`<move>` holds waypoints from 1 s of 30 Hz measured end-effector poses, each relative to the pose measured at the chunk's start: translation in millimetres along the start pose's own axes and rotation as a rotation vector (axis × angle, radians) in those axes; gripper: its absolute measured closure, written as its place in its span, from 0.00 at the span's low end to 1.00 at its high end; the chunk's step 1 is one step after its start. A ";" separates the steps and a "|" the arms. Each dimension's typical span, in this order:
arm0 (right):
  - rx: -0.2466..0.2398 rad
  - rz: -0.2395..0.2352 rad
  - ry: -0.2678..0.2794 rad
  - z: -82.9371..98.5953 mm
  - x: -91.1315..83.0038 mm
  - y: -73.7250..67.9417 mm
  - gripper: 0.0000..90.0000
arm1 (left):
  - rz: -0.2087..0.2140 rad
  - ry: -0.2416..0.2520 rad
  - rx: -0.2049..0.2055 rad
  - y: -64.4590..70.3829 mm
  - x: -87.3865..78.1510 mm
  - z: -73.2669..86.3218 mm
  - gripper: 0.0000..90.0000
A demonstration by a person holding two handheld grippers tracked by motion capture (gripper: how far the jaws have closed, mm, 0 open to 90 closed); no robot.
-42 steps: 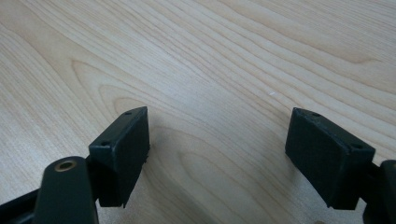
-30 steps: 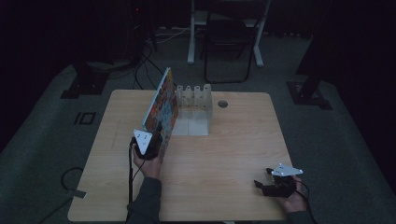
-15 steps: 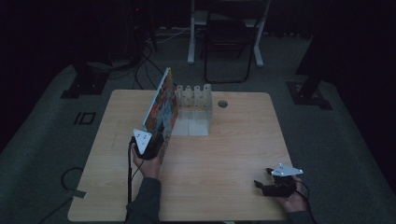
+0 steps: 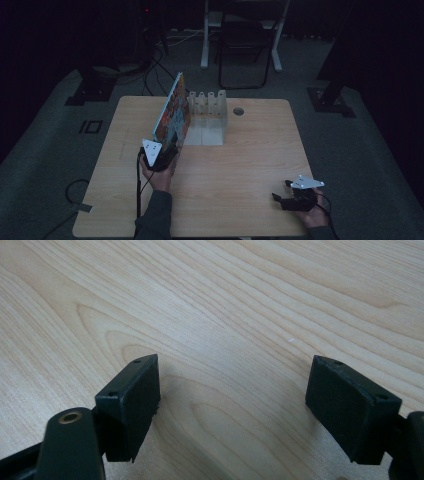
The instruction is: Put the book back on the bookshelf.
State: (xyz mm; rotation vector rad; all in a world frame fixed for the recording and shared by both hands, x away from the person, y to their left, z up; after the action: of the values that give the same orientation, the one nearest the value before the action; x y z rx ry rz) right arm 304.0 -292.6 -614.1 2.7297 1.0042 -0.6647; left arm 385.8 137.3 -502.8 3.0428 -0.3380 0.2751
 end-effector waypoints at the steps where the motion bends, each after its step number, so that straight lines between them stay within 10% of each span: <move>1: 0.000 0.000 0.000 0.0 0.0 0.0 0.24 | -0.001 0.000 0.000 0.0 -0.1 -0.2 0.52; 30: -0.003 -0.001 0.002 0.0 0.1 0.1 0.24 | 0.067 0.026 -0.001 -1.1 -25.7 -19.4 0.37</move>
State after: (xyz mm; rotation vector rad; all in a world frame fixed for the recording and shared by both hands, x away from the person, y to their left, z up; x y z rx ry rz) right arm 304.1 -292.7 -614.1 2.7282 1.0055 -0.6611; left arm 358.2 145.5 -488.6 3.0284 -0.4392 0.3176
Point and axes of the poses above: each handheld gripper's, and its own axes: x roughly forward along the jaws, z roughly out of its underside, y roughly to its right, the point moved 6 cm from there along x, roughly forward along the jaws, and after that the axes turned 14 degrees about y, right-handed, at the moved point
